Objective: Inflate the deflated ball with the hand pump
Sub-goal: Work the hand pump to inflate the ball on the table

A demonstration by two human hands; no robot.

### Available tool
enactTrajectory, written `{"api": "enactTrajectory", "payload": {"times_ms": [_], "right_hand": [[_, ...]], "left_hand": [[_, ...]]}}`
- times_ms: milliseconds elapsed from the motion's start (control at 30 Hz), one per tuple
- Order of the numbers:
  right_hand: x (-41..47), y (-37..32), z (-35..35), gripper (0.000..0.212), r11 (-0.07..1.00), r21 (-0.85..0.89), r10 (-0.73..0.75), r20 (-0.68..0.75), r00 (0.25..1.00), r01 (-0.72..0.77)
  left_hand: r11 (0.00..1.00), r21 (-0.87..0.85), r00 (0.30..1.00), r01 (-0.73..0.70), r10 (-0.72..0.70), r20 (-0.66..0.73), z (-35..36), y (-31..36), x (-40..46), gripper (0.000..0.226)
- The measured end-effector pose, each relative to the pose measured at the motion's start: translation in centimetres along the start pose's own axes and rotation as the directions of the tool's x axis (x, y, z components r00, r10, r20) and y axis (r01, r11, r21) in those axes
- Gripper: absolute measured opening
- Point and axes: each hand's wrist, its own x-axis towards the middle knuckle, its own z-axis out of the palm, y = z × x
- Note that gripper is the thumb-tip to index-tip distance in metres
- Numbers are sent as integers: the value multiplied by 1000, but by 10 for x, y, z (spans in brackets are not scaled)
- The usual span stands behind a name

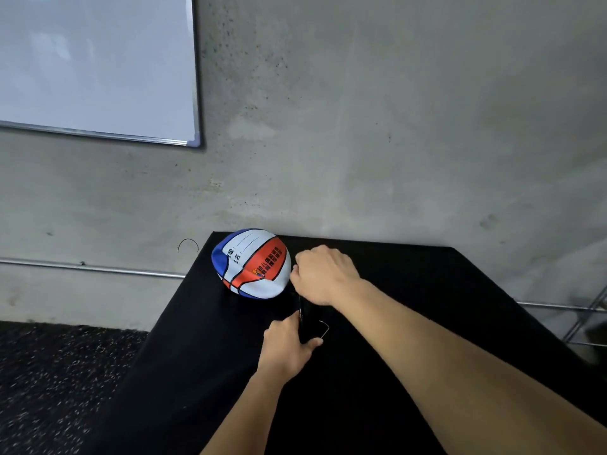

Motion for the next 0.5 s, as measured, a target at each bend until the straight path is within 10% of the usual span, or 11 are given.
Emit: {"api": "enactTrajectory", "payload": {"times_ms": [200,500], "right_hand": [[43,15,-100,33,997,79,39,-202,979,-24],[19,17,3,32,988,129,108,-164,981,-87]], "left_hand": [[999,10,997,53,-54,63,-3,2,19,39],[989,78,983,129,-138,122,-8,14,27,47]]}}
